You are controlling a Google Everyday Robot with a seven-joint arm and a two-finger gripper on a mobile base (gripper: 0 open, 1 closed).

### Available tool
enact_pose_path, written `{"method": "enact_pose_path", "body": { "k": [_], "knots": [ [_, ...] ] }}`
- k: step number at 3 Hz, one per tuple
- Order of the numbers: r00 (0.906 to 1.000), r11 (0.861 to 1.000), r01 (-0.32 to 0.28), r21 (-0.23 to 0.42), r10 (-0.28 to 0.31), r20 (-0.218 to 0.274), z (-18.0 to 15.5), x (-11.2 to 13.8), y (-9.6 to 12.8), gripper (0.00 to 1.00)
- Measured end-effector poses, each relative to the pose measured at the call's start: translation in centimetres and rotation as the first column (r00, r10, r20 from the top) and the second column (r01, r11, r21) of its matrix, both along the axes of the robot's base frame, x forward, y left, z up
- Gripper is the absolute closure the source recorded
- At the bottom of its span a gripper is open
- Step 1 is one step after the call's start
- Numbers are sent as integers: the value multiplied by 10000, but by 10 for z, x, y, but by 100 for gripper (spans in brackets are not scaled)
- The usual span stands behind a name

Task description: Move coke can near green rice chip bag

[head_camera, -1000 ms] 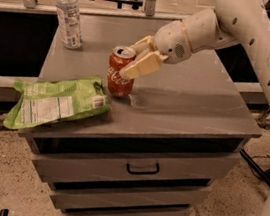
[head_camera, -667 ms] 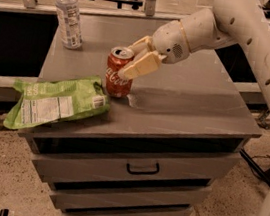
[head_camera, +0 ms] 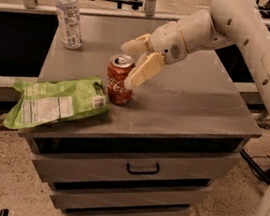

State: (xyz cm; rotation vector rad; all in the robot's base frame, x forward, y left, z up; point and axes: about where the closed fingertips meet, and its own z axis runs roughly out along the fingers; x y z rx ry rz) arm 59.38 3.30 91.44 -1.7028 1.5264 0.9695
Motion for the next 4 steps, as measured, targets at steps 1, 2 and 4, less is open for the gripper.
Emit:
{"method": "enact_pose_path", "body": {
  "k": [1,2,4],
  "knots": [
    [10000,10000,-1,0,1,0,0,0,0,0],
    [9965,9988,275,-397,-242,805,27,-1,-18,0],
    [9752,9929,648,-996,-418,2175,81,-10,-52,0]
  ]
}}
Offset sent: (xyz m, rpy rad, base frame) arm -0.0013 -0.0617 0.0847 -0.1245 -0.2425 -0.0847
